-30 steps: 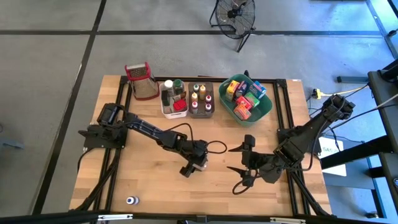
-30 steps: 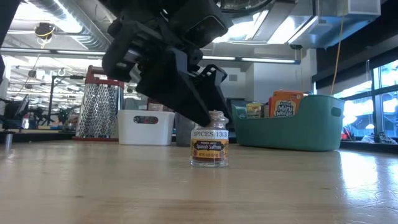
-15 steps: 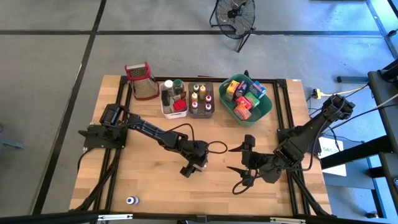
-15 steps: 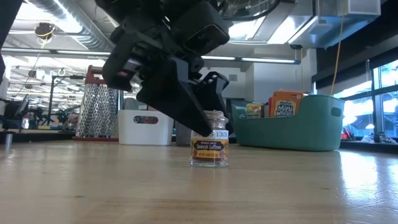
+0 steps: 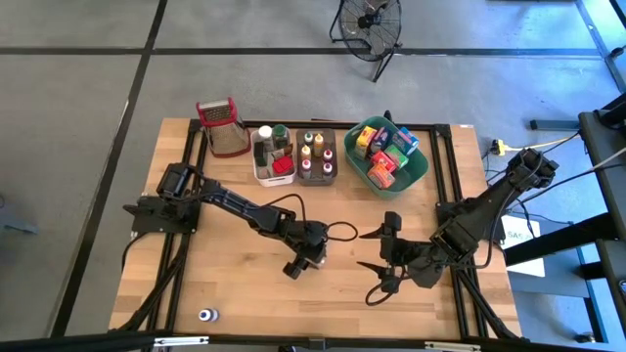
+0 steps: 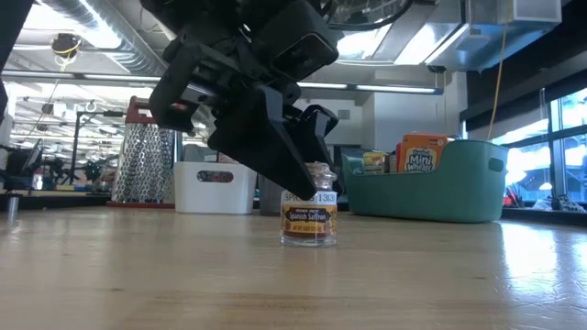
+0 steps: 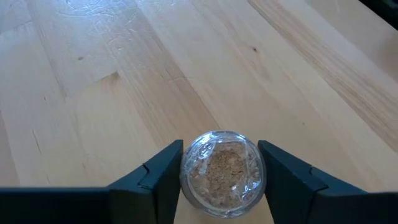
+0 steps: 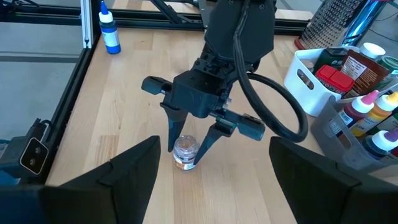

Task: Pick & Place Kitchen Items
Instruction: Put the brown spice can into the left white bin

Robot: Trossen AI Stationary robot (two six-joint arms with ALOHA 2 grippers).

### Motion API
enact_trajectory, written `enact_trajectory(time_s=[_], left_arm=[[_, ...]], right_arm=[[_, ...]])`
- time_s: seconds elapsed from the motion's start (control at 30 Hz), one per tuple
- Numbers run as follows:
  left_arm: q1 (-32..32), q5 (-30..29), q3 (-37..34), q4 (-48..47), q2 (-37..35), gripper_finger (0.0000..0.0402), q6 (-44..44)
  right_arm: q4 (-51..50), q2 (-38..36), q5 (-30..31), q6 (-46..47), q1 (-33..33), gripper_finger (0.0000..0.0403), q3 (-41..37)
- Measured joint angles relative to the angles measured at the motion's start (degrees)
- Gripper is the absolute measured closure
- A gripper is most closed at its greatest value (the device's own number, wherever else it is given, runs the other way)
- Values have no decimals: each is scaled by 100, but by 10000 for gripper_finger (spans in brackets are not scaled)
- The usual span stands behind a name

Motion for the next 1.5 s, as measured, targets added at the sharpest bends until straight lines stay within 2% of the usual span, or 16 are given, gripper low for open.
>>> enact_trajectory(time_s=[0.43, 0.57, 0.8, 1.23, 1.5], left_arm=[[-154, -179, 89, -86, -81, 222, -18], [-274, -630, 94, -330, -329, 222, 134], [-430, -879, 94, -809, -1015, 222, 182], [-863, -3130, 94, -3077, -2548, 222, -589], [-846, -3836, 45, -4543, -3196, 222, -1332]], right_arm=[[-2, 0, 0, 13, 0, 98, 0], [-2, 0, -41, 14, -2, 98, -1], [36, 0, -227, 15, 0, 98, -2], [76, 214, -238, -2, -2, 98, -2], [139, 214, -236, -48, -2, 98, -2]])
